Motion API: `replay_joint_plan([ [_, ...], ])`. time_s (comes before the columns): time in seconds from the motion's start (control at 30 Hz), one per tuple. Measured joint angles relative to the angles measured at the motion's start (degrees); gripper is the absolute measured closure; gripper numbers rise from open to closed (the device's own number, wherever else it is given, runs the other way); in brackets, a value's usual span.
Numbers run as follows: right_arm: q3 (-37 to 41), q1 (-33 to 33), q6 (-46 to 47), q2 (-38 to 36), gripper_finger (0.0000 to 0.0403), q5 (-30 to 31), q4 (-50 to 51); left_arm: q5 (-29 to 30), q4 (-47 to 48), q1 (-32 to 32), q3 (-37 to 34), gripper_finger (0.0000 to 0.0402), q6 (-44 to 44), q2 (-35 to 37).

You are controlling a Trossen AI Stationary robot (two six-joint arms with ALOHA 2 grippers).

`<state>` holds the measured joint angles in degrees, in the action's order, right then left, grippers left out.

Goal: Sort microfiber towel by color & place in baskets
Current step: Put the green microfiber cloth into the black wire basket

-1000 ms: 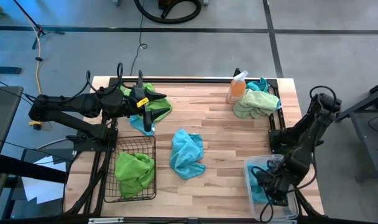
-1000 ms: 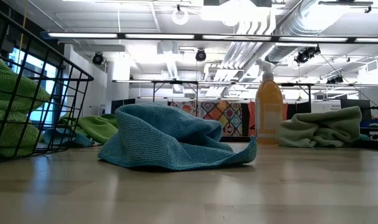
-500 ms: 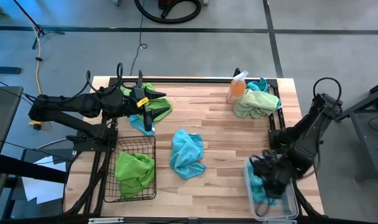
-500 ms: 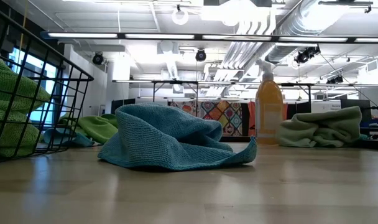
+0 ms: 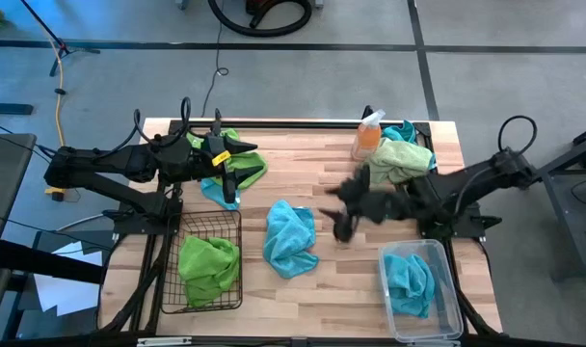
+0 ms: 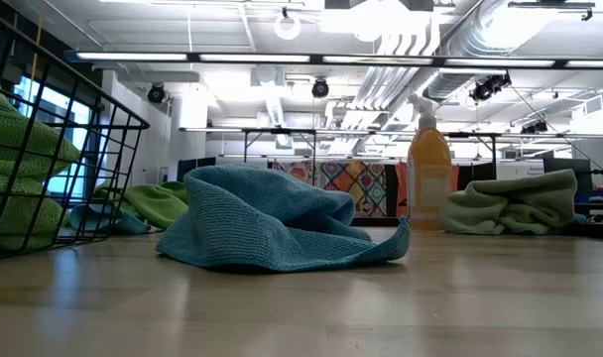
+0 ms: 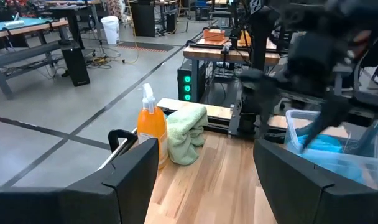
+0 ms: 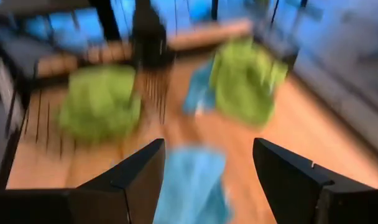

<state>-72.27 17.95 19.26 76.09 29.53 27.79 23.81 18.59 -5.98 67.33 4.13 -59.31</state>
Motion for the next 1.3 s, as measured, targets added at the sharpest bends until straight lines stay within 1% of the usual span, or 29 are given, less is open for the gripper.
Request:
replay_joint_plan([
  [0.07, 0.0, -3.23, -4.83, 0.0, 0.0162, -1.76, -7.11, -0.01, -0.06, 0.0, 0.0, 0.0151, 1.01, 0.0],
  [0.17, 0.0, -7.59, -10.92, 0.0, 0.0162, -7.01, -15.22, -0.02, -0.06, 0.0, 0.0, 0.0151, 1.64, 0.0],
  [0.3, 0.02, -13.17, -13.94, 0.0, 0.0162, -16.1, -22.41, -0.02, -0.06, 0.0, 0.0, 0.0151, 1.74, 0.0],
  [0.43, 0.02, -17.47, -13.77, 0.0, 0.0162, -27.44, -26.65, -0.03, -0.06, 0.0, 0.0, 0.0151, 1.91, 0.0],
  [0.53, 0.02, -19.5, -13.91, 0.0, 0.0162, -35.14, -27.08, -0.07, -0.06, 0.0, 0.0, 0.0151, 3.09, 0.0],
  [0.6, 0.04, -20.41, -14.16, 0.0, 0.0162, -39.57, -26.53, -0.11, -0.06, 0.0, 0.0, 0.0151, 3.31, 0.0],
  [0.63, 0.04, -20.68, -14.17, 0.0, 0.0162, -40.84, -26.05, -0.11, -0.06, 0.0, 0.0, 0.0151, 3.29, 0.0],
  [0.7, 0.04, -20.94, -14.36, 0.0, 0.0162, -42.03, -24.3, -0.11, -0.06, 0.0, 0.0, 0.0151, 3.31, 0.0],
  [0.87, 0.11, -20.97, -16.64, -1.7, 0.0162, -42.08, -16.39, -0.11, -0.02, 0.0, 0.0, 0.0151, 4.33, 0.0],
  [1.03, 0.11, -20.97, -17.21, -4.62, 0.0162, -41.64, -12.97, -1.53, 0.64, 0.0, 0.0, 0.0151, 6.78, 0.0],
  [1.17, 0.11, -20.97, -17.81, -7.3, 0.0162, -38.33, -10.05, -2.3, 3.15, -0.04, 0.0, 0.0151, 7.43, 0.01],
  [1.3, 0.11, -20.97, -17.81, -10.15, 0.0162, -35.05, -5.11, -2.32, 4.28, -0.04, -0.02, 0.0151, 7.84, 0.0],
])
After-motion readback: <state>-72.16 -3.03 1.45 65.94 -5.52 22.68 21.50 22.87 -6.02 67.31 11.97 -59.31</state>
